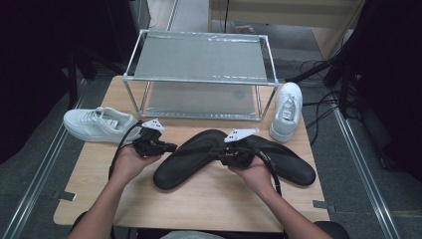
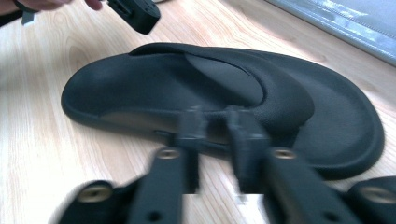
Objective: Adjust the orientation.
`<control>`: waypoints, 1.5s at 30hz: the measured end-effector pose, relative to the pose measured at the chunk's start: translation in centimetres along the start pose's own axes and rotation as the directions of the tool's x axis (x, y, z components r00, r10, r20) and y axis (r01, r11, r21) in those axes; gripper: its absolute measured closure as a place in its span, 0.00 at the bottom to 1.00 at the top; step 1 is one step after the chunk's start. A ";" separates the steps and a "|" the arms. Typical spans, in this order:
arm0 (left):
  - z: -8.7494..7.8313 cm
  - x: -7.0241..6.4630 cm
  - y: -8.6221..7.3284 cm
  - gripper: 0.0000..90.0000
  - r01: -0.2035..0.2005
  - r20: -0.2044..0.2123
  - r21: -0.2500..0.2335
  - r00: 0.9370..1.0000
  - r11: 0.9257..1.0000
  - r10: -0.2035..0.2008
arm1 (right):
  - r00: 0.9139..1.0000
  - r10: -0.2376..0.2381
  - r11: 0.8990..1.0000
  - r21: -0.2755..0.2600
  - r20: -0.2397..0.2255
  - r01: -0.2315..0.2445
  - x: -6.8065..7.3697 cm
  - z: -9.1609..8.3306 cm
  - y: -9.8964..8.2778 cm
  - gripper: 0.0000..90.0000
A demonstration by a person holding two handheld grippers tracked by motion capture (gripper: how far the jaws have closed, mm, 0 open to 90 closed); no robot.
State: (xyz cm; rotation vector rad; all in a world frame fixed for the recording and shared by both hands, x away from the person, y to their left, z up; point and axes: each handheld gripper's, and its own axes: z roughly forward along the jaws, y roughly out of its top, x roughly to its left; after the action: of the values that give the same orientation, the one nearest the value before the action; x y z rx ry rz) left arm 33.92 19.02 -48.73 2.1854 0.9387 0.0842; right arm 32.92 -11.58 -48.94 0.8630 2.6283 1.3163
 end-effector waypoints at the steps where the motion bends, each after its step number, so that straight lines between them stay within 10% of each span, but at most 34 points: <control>1: 0.0 0.0 0.0 1.00 0.000 0.000 0.000 1.000 1.000 0.000 | 1.000 0.011 1.000 -0.003 -0.009 -0.011 0.0 0.2 -0.1 0.96; 15: 2.0 2.0 -1.1 1.00 0.033 0.002 0.043 0.999 0.999 -0.033 | 1.000 0.013 1.000 0.027 -0.015 -0.012 0.2 1.6 -0.7 1.00; 45: 1.2 -1.5 -2.8 1.00 0.009 0.005 0.074 1.000 0.997 -0.009 | 0.999 0.040 0.999 0.032 -0.024 -0.039 -1.2 2.5 0.3 1.00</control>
State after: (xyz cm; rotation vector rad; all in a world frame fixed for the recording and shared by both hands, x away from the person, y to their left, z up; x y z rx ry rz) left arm 31.55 18.61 -51.14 2.2477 0.9621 0.0403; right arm 34.84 -10.31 -50.45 0.9133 2.6717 1.3061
